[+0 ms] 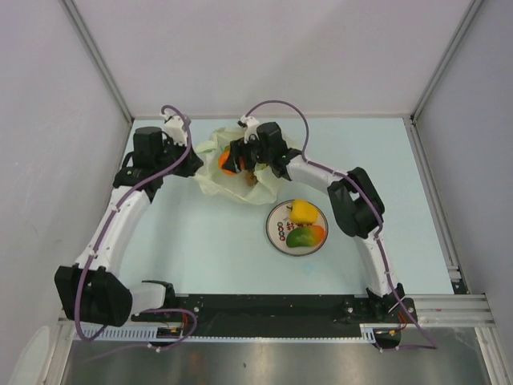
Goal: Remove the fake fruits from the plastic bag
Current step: Take out the fake fruit from the plastic bag.
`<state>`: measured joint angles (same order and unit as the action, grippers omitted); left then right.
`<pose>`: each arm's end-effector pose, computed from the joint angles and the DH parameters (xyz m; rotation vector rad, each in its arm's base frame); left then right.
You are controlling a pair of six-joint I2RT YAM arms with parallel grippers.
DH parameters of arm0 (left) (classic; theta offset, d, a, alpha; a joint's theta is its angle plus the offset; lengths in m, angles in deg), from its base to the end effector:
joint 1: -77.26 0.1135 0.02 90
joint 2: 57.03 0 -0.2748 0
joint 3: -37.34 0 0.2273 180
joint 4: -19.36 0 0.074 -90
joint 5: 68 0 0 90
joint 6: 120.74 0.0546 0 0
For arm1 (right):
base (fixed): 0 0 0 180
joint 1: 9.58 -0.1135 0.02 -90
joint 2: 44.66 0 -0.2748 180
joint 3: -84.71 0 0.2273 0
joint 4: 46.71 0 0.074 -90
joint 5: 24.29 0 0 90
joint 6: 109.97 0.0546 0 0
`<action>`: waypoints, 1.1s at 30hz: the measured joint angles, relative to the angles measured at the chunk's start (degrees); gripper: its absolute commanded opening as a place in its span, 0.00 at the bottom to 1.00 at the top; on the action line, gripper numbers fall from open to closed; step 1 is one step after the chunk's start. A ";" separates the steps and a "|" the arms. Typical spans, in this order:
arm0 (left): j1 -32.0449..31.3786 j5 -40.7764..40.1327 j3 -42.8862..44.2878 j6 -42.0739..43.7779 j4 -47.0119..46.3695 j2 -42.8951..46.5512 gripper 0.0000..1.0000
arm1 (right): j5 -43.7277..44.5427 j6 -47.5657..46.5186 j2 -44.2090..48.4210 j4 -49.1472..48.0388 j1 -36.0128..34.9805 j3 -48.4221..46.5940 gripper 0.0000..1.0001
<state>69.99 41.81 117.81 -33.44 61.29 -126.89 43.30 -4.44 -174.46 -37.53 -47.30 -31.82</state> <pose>0.2515 -0.0507 0.3482 0.2906 2.0965 -0.4693 0.4082 0.3421 0.2249 -0.6605 1.9578 0.9767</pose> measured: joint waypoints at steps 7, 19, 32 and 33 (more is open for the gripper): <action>0.17 3.17 1.05 -2.71 -4.37 -6.73 0.00 | -6.75 -11.58 9.01 2.69 0.48 8.26 0.44; 0.17 3.43 1.62 -6.21 -8.31 -9.84 0.00 | -19.37 -29.18 25.57 9.07 5.16 17.31 0.39; 0.00 3.54 1.62 -6.38 -9.40 -9.97 0.00 | -25.92 -71.67 38.29 43.15 9.03 23.34 0.39; -0.09 3.54 1.62 -6.36 -9.40 -9.97 0.00 | -25.88 -76.15 38.29 46.58 9.14 23.56 0.39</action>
<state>69.90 45.35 119.42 -39.80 51.89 -136.86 17.42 -80.59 -136.17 9.04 -38.16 -8.26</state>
